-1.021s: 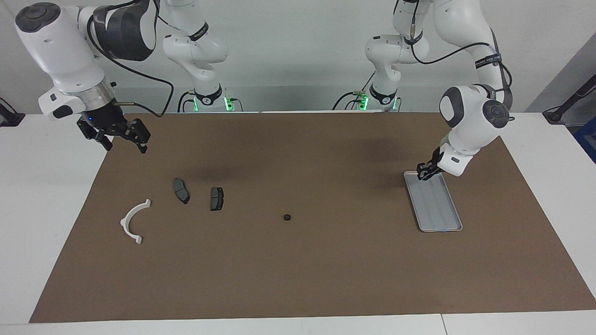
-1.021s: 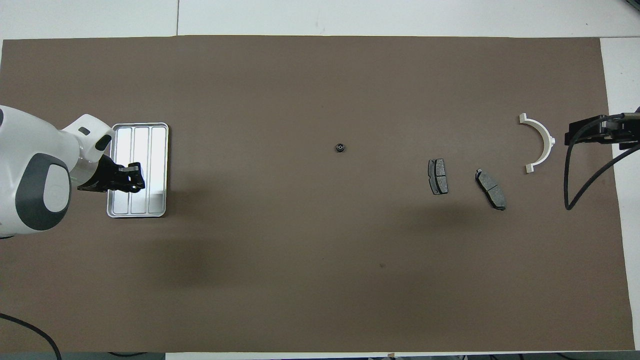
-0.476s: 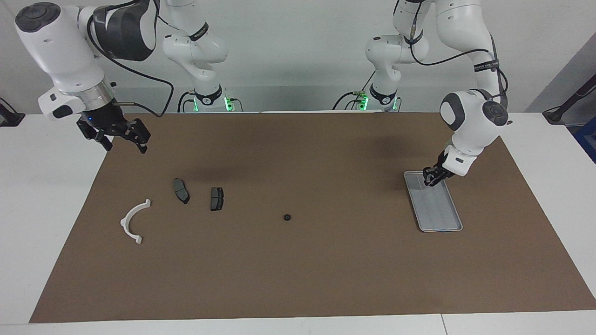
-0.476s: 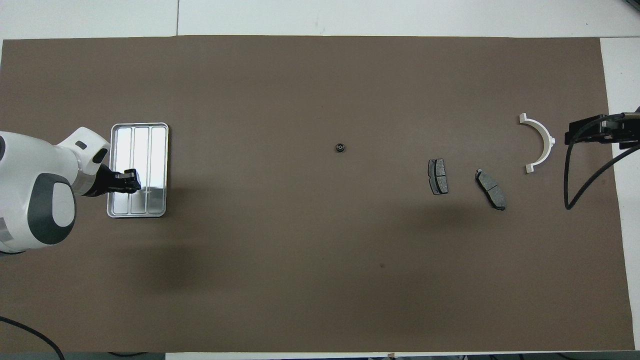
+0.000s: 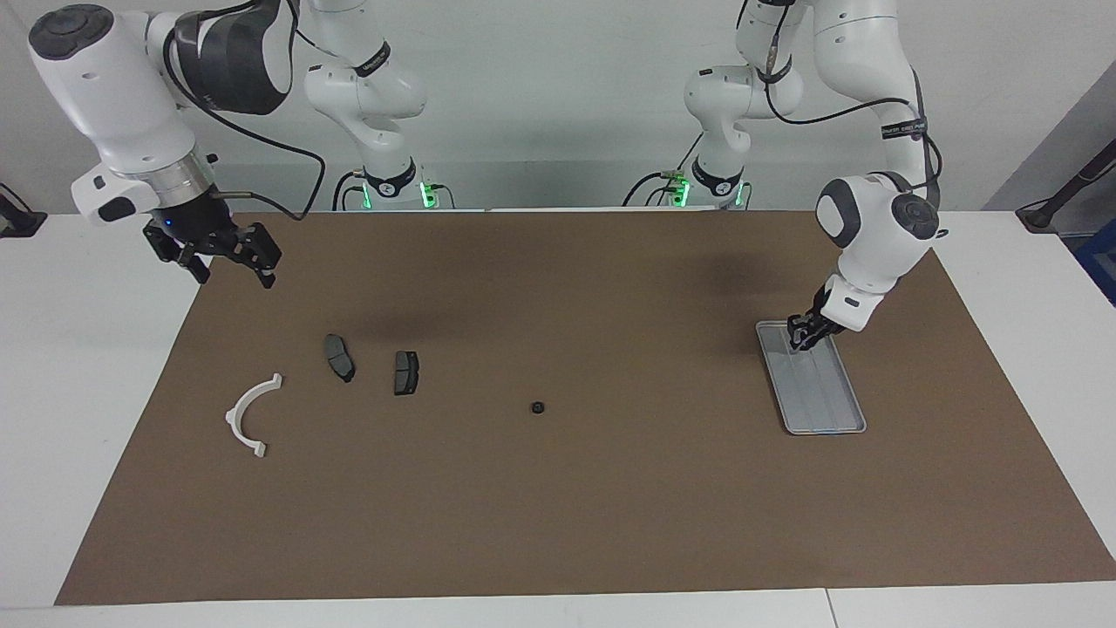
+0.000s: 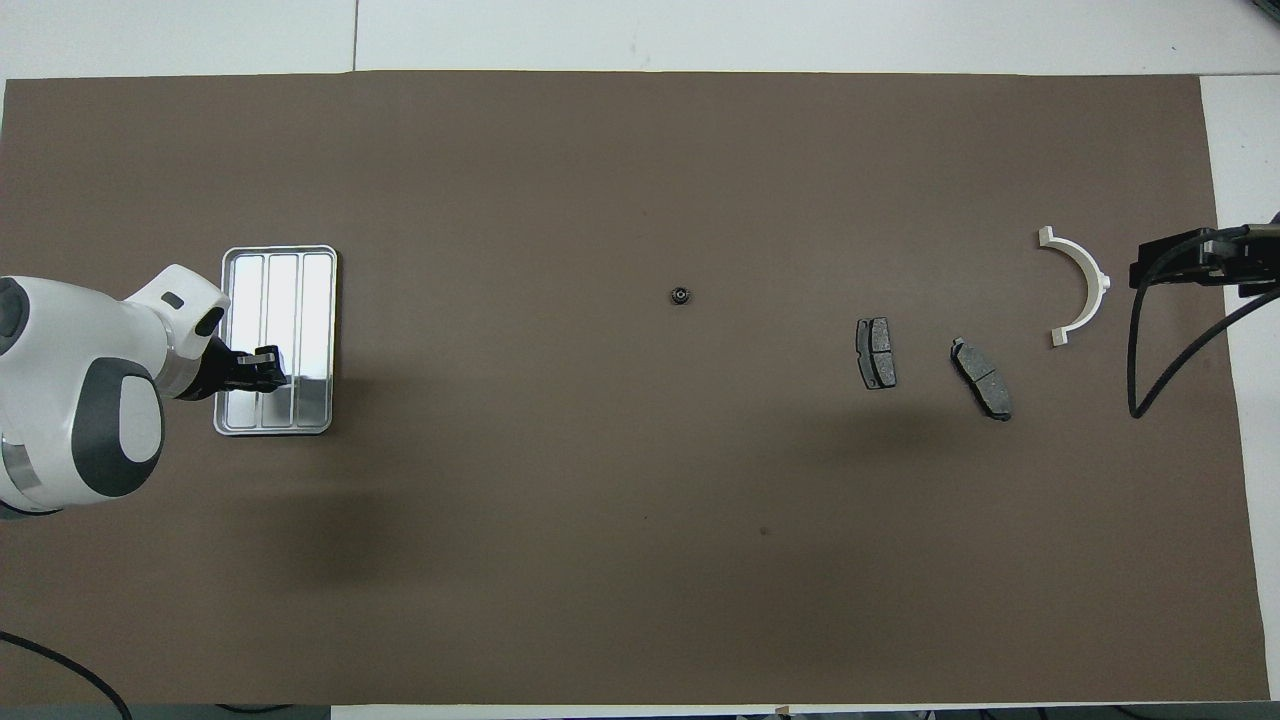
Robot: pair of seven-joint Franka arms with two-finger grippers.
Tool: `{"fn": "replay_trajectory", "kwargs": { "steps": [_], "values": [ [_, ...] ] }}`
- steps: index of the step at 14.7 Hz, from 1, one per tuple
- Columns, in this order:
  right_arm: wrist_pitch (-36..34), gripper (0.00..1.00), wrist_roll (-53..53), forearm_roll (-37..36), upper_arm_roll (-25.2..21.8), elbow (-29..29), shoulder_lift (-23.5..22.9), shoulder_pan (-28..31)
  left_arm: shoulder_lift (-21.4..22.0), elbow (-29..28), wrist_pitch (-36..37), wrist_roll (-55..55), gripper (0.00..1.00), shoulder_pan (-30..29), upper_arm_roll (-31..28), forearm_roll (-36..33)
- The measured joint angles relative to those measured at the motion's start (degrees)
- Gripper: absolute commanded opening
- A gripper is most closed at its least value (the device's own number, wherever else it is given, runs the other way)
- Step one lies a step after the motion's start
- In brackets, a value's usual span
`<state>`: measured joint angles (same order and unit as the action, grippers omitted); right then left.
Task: Pick bearing gear from pile to tray
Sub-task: 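Open the left gripper to release the bearing in the tray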
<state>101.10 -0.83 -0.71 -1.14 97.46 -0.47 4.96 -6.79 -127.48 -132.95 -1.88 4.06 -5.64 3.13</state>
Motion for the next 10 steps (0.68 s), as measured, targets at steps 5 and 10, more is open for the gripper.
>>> {"fn": "replay_trajectory", "kwargs": {
  "steps": [5, 10],
  "values": [
    [0.0, 1.0, 0.0, 0.0, 0.0, 0.0, 0.0, 0.0, -1.3, -0.3, -1.6, -0.5, 0.04, 0.0, 0.0, -1.7],
    [0.0, 1.0, 0.0, 0.0, 0.0, 0.0, 0.0, 0.0, -2.3, -0.4, -3.1, -3.2, 0.05, 0.1, 0.4, -1.8]
  ]
}}
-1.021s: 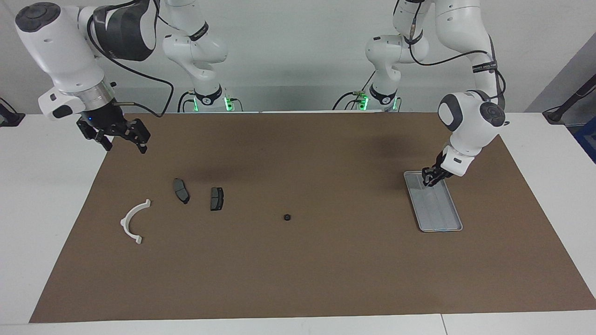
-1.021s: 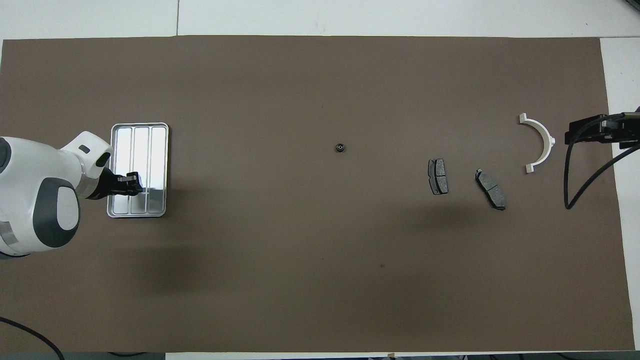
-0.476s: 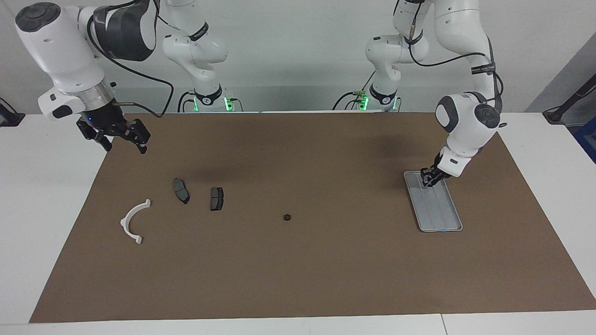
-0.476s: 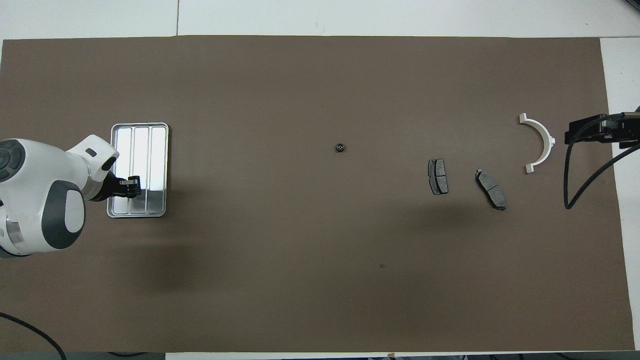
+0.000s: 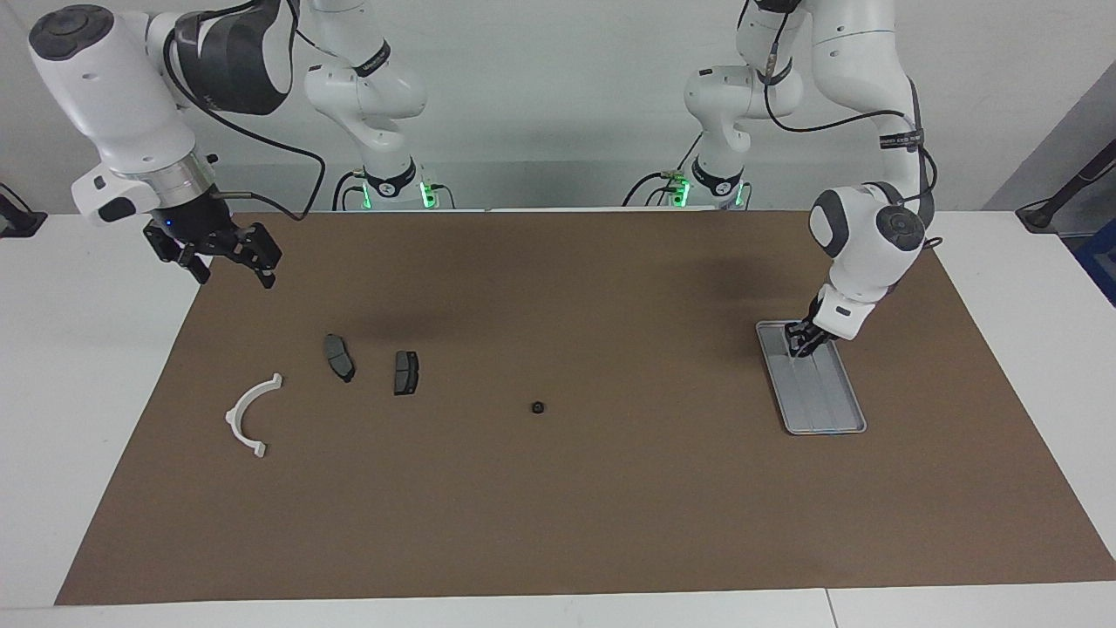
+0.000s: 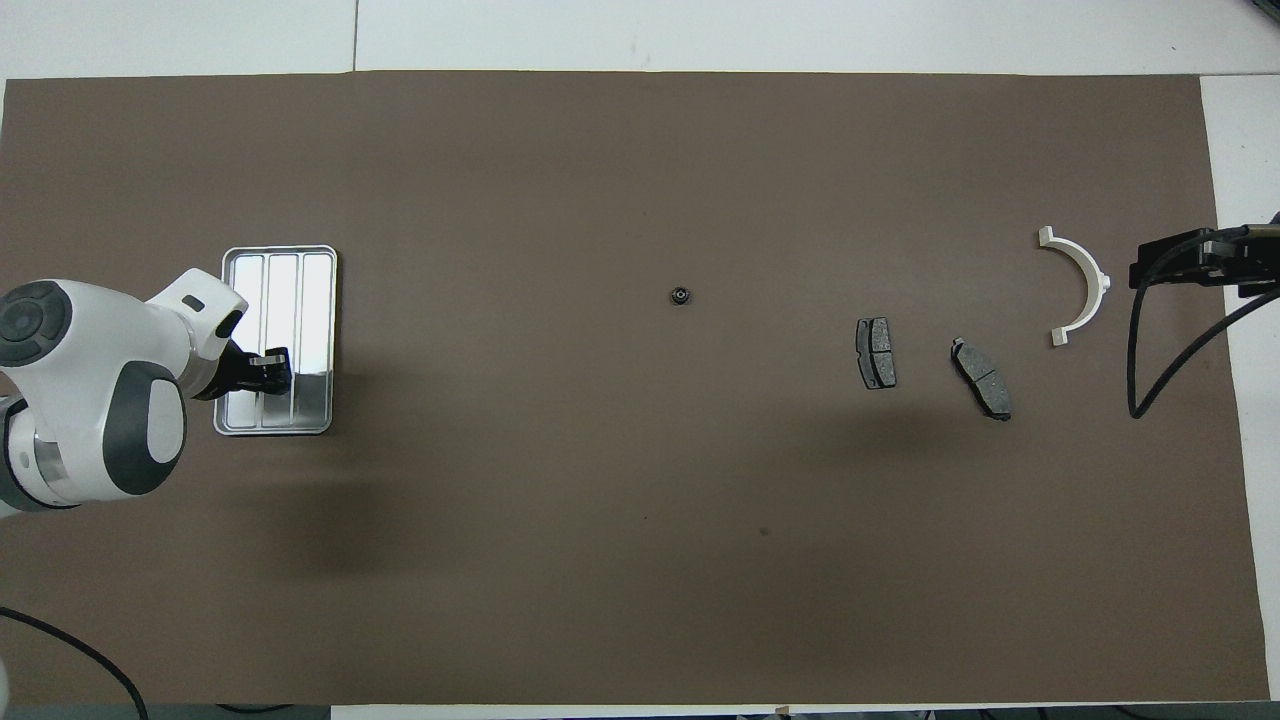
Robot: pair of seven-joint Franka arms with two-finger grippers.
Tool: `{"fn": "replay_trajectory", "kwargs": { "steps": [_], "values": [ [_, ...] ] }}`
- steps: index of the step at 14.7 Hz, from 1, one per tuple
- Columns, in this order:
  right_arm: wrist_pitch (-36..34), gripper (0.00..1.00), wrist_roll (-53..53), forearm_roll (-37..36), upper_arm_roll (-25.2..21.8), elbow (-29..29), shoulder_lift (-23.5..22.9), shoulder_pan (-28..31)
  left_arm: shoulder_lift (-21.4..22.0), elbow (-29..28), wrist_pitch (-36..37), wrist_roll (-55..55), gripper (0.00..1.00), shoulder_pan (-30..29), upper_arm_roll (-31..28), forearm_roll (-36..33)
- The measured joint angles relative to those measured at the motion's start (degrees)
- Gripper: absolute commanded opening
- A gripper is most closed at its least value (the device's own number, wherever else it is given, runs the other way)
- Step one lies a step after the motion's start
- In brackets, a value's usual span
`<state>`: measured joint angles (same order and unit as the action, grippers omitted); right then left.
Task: Pick bearing gear from pile to tray
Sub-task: 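Open the left gripper to release the bearing in the tray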
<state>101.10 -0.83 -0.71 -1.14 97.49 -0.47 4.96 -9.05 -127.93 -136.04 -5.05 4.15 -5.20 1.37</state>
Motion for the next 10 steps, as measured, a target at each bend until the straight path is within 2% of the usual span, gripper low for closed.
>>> {"fn": "replay_trajectory", "kwargs": {
  "steps": [1, 2, 3, 4, 6, 8, 10],
  "values": [
    [0.0, 1.0, 0.0, 0.0, 0.0, 0.0, 0.0, 0.0, 0.0, 0.0, -0.1, -0.1, 0.09, 0.0, 0.0, 0.0],
    [0.0, 1.0, 0.0, 0.0, 0.0, 0.0, 0.0, 0.0, 0.0, 0.0, -0.1, -0.2, 0.25, 0.0, 0.0, 0.0],
    [0.0, 1.0, 0.0, 0.0, 0.0, 0.0, 0.0, 0.0, 0.0, 0.0, -0.1, -0.2, 0.62, 0.0, 0.0, 0.0],
    [0.0, 1.0, 0.0, 0.0, 0.0, 0.0, 0.0, 0.0, 0.0, 0.0, -0.1, -0.2, 0.87, 0.0, 0.0, 0.0],
    [0.0, 1.0, 0.0, 0.0, 0.0, 0.0, 0.0, 0.0, 0.0, 0.0, -0.2, -0.3, 0.99, 0.0, 0.0, 0.0],
    [0.0, 1.0, 0.0, 0.0, 0.0, 0.0, 0.0, 0.0, -0.2, 1.4, 0.0, -0.5, 1.0, 0.0, 0.1, 0.0],
    [0.0, 1.0, 0.0, 0.0, 0.0, 0.0, 0.0, 0.1, -0.8, 5.5, 2.8, -2.2, 1.0, 0.2, 0.4, 0.3]
  ]
}}
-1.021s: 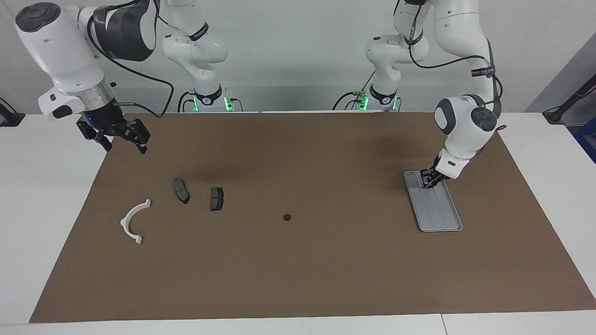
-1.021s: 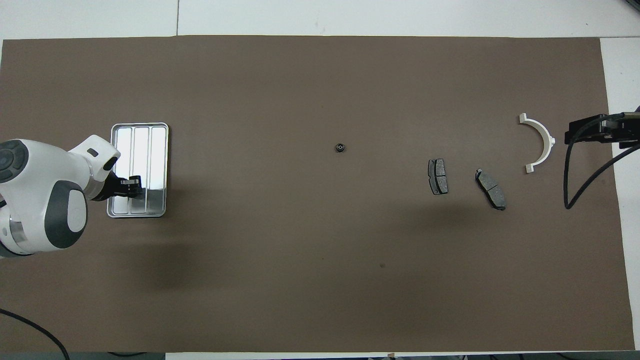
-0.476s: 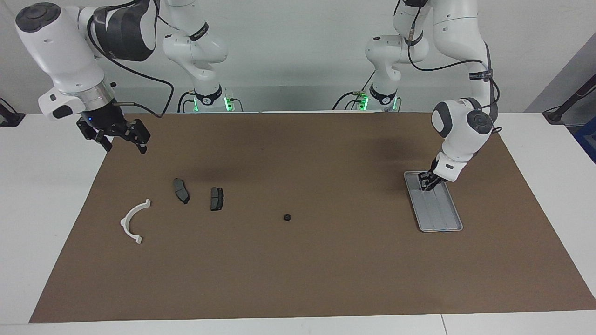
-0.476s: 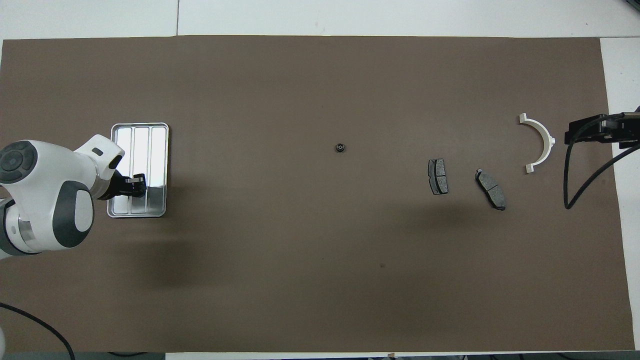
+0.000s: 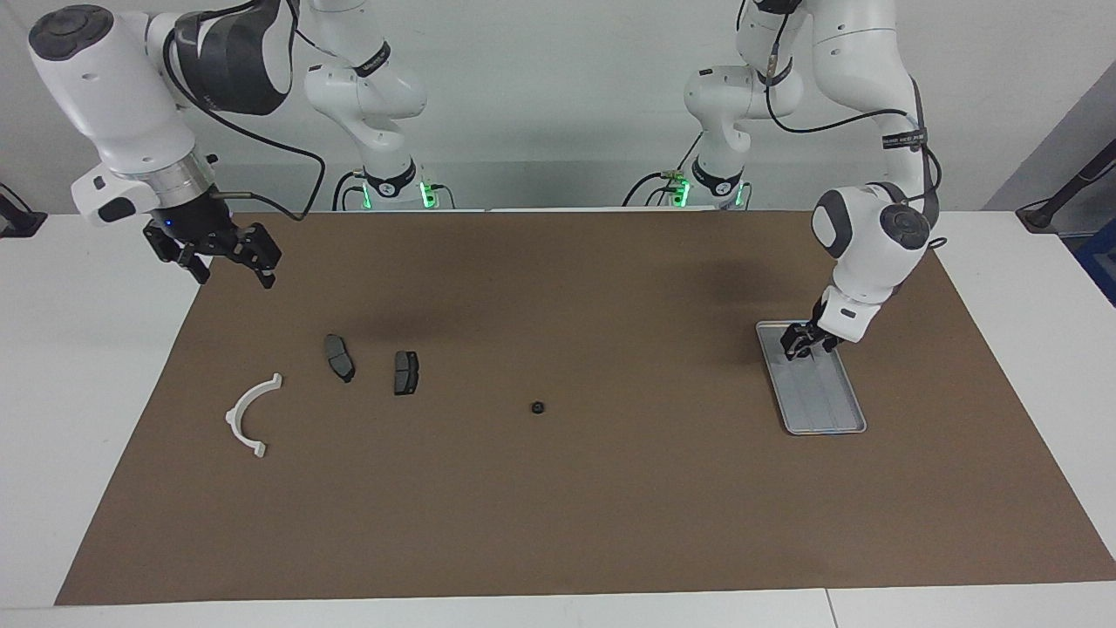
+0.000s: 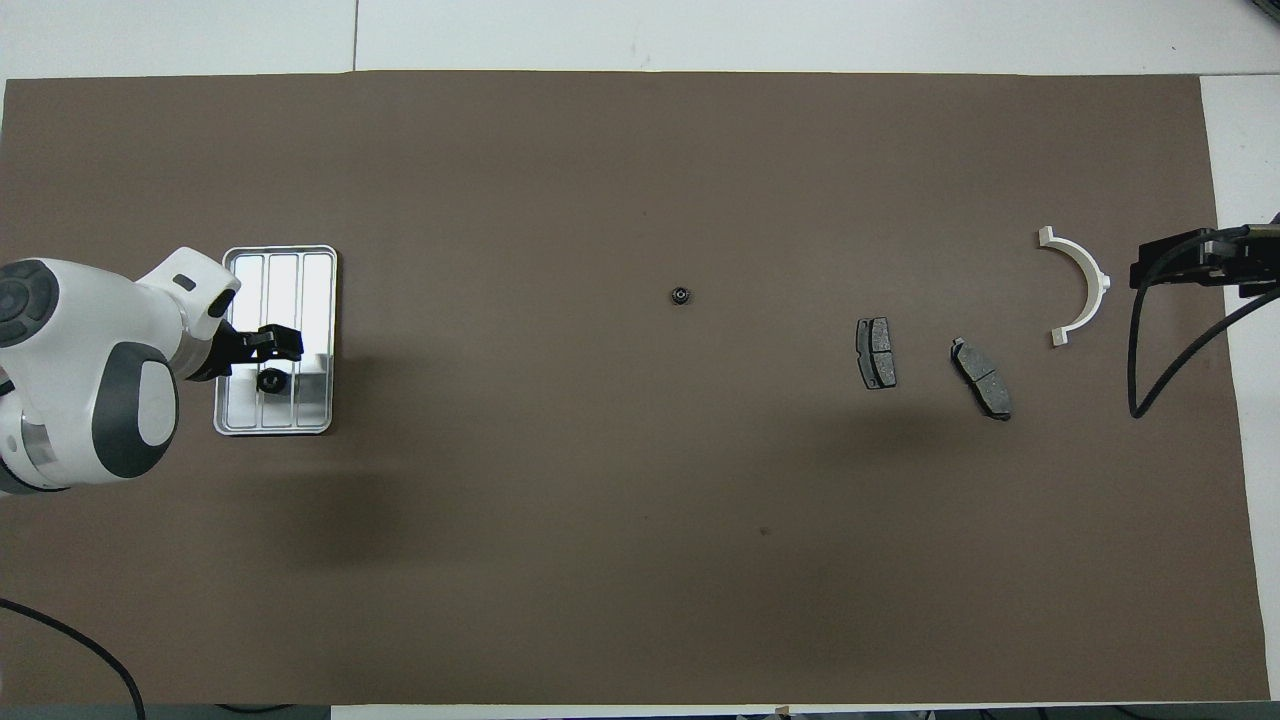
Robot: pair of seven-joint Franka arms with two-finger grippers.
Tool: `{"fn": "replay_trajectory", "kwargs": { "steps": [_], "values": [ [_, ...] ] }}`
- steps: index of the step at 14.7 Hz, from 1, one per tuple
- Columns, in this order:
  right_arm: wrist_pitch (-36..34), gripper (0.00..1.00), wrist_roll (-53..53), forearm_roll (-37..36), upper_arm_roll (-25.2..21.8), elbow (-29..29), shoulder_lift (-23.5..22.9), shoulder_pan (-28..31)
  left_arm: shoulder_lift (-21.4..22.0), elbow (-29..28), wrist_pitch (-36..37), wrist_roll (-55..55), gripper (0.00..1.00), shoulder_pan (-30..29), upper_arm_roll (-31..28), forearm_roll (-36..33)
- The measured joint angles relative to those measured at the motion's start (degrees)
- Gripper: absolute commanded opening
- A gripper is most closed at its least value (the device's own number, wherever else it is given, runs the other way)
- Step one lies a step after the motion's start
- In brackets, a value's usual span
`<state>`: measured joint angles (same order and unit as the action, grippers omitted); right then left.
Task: Pick bearing gear from pile to tray
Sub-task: 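Open the left gripper to release the bearing in the tray, then reach the left gripper to the second black part at table center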
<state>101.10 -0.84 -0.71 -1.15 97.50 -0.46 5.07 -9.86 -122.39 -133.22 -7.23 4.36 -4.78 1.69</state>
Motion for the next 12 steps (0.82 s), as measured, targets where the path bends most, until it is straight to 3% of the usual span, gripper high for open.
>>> {"fn": "replay_trajectory", "kwargs": {
  "steps": [6, 12],
  "values": [
    [0.1, 1.0, 0.0, 0.0, 0.0, 0.0, 0.0, 0.4, -4.4, 12.4, 5.3, -18.2, 1.0, 9.7, 0.5, 2.8],
    [0.2, 1.0, 0.0, 0.0, 0.0, 0.0, 0.0, 1.6, -16.9, 34.2, 14.7, -38.3, 1.0, 21.6, 0.6, 5.9]
  ]
}}
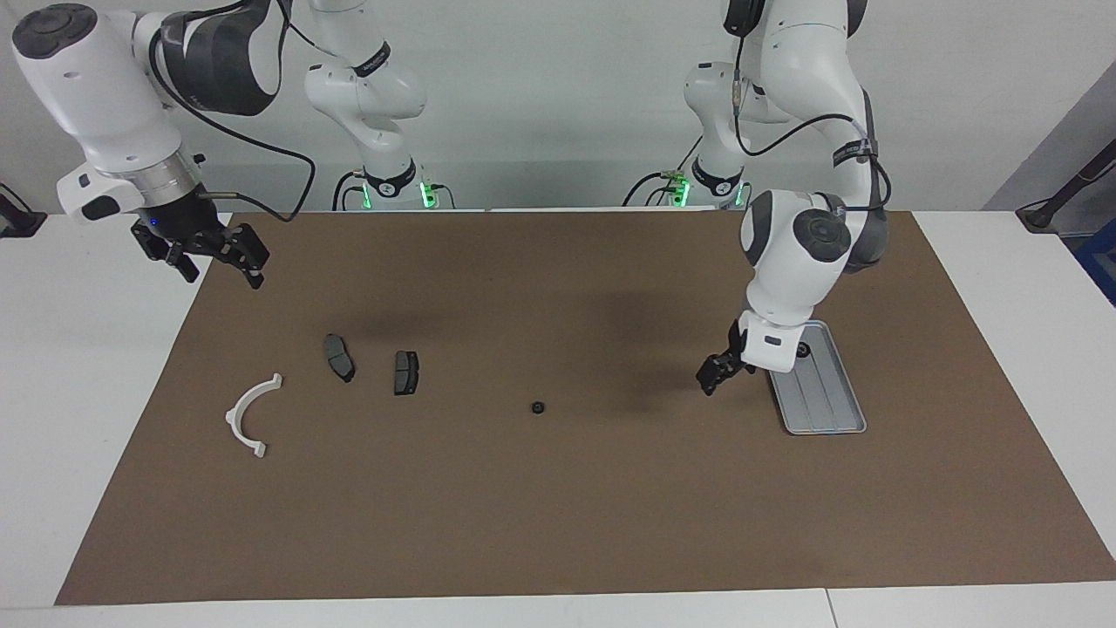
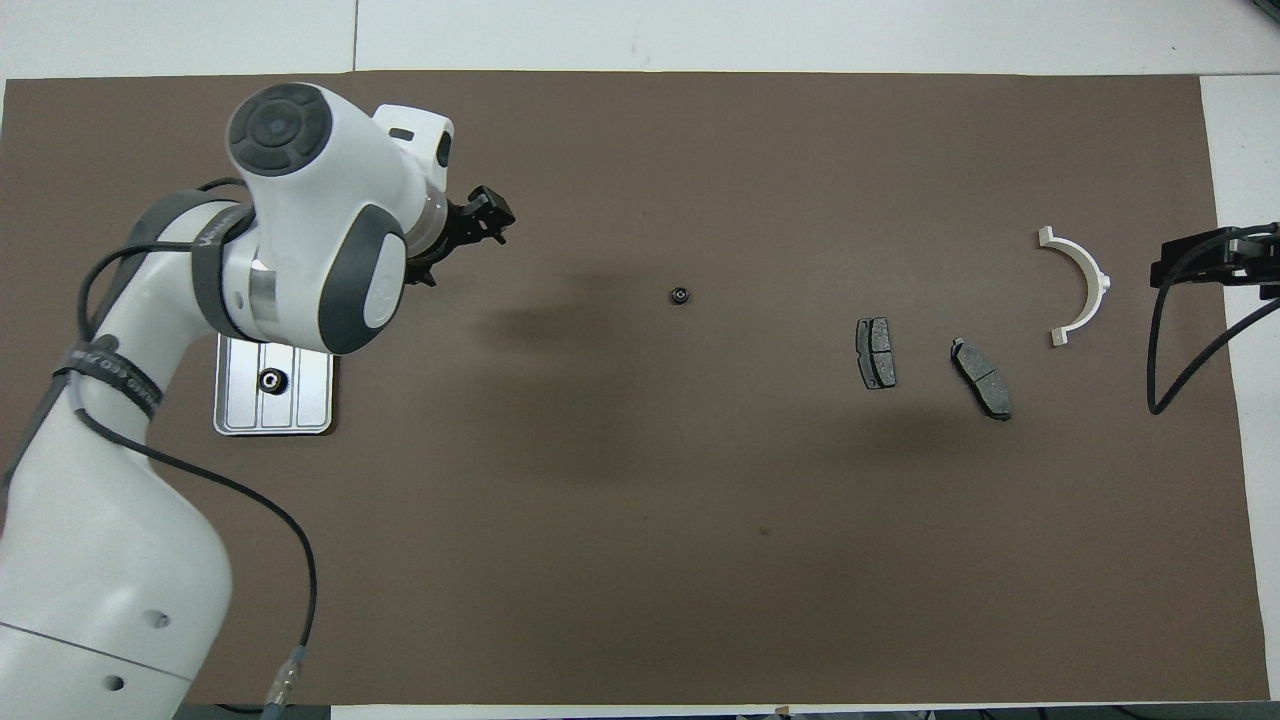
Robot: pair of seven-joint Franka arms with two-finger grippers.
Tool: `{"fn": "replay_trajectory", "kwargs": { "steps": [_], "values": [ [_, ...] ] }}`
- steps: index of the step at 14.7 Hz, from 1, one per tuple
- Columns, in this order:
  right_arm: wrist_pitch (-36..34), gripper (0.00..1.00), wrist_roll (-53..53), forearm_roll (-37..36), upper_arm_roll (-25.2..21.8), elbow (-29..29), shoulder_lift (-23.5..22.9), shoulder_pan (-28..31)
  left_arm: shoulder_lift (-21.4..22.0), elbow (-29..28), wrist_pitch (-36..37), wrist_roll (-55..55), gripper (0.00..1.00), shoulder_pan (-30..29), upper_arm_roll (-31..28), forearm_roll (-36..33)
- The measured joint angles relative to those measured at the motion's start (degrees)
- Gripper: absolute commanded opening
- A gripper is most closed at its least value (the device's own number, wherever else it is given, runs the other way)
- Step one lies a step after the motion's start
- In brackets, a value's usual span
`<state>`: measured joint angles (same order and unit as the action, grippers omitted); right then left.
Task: Pick bearing gear from pile to tray
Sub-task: 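Reach the left gripper to the second black part at table center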
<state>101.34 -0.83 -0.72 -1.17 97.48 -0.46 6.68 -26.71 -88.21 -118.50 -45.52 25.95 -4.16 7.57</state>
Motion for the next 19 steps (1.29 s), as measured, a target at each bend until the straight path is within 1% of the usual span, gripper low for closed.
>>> {"fn": "replay_trajectory", "kwargs": {
  "steps": [3, 5, 7, 9, 10, 12, 17, 19],
  "values": [
    [0.0, 1.0, 0.0, 0.0, 0.0, 0.0, 0.0, 0.0, -7.5, 9.0, 2.2, -6.5, 1.0, 4.1, -0.4, 0.1],
    [0.0, 1.0, 0.0, 0.0, 0.0, 0.0, 0.0, 0.0, -14.4, 17.0, 4.2, -10.7, 1.0, 6.5, -1.3, 0.1],
    [0.0, 1.0, 0.0, 0.0, 0.0, 0.0, 0.0, 0.0, -21.0, 23.7, 4.3, -14.3, 1.0, 8.5, -1.6, 0.1],
    [0.0, 1.0, 0.0, 0.0, 0.2, 0.0, 0.0, -0.1, -25.6, 29.7, 5.9, -17.2, 1.0, 10.3, -1.8, 0.1],
    [0.0, 1.0, 0.0, 0.0, 0.5, 0.0, 0.0, -0.1, -26.9, 31.6, 6.1, -17.9, 1.0, 11.0, -1.9, 0.1],
    [0.0, 1.0, -0.1, 0.0, 1.1, 0.0, 0.0, -0.6, -27.8, 33.4, 6.0, -18.4, 1.0, 11.6, -2.0, 0.1],
    [0.0, 1.0, -2.2, 0.0, 1.4, -0.1, 0.1, -3.3, -27.8, 33.8, 7.6, -19.0, 1.0, 13.5, -2.0, 0.1],
    [0.0, 1.0, -3.0, 0.0, 1.4, -0.1, 0.1, -4.7, -27.8, 33.8, 8.6, -20.2, 0.98, 14.5, -1.9, 0.1]
  ]
}}
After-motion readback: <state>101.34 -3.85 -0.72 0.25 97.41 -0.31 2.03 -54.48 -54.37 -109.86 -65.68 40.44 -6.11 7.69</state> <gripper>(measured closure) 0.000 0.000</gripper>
